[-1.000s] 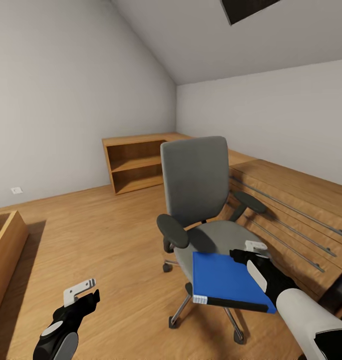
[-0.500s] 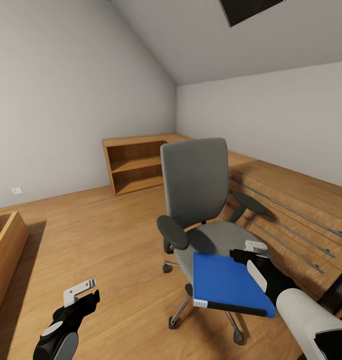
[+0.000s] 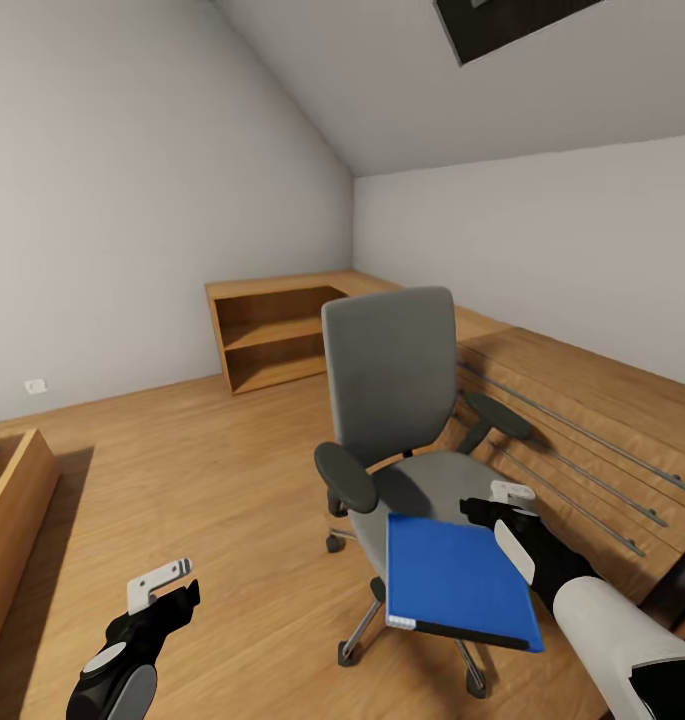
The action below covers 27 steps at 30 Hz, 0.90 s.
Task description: In the bedroom, organize the workspace by keeping the computer under the desk, ensuring the monitor is on the desk, placing the keyboard on the desk next to the monitor, placing the mouse on the desk next to the keyboard, moving the folder from the swivel chair onto the desk next to the mouse, stacking the notebook on top of the folder with the pen on top of the notebook, and positioning the swivel chair next to the desk.
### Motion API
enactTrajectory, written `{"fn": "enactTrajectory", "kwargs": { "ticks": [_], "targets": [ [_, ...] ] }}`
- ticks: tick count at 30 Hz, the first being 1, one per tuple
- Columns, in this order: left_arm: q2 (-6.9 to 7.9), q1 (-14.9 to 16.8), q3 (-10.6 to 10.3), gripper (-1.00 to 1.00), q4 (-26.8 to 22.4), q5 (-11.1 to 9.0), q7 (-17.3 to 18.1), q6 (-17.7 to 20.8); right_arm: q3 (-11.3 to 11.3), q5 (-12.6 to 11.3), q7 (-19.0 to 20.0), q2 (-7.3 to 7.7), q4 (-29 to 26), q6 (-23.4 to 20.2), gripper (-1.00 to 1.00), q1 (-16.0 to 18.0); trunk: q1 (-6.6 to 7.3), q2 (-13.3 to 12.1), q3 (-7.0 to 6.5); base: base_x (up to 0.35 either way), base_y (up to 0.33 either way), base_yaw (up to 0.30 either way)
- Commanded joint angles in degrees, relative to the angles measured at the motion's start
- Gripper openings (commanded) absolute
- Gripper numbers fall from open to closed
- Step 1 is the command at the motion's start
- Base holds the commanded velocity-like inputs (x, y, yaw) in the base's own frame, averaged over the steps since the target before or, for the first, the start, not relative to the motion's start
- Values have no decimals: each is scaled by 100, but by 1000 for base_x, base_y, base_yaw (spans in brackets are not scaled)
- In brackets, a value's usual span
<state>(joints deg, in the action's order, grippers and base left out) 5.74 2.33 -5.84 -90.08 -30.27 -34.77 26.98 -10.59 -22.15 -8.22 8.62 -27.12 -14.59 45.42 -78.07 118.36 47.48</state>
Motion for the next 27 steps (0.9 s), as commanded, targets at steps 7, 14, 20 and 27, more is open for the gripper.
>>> {"fn": "enactTrajectory", "kwargs": {
  "ticks": [7, 14, 20, 27],
  "targets": [
    [6, 4, -13, 100, 6, -49, -55, 9, -48, -53, -48, 8, -21, -27, 100, 3, 155, -280, -120, 0, 0, 0],
    [6, 4, -13, 100, 12, -49, -54, 9, -48, -53, -45, 11, -28, -21, 100, 2, 309, -560, -246, 0, 0, 0],
    [6, 4, -13, 100, 57, -49, -52, 9, -33, -53, -45, 17, -207, -24, 100, 2, 441, -801, -354, 0, 0, 0],
    [6, 4, -19, 100, 197, -49, -49, 9, -10, -53, -55, 33, -729, -79, 100, -3, 594, -1082, -479, 0, 0, 0]
  ]
}}
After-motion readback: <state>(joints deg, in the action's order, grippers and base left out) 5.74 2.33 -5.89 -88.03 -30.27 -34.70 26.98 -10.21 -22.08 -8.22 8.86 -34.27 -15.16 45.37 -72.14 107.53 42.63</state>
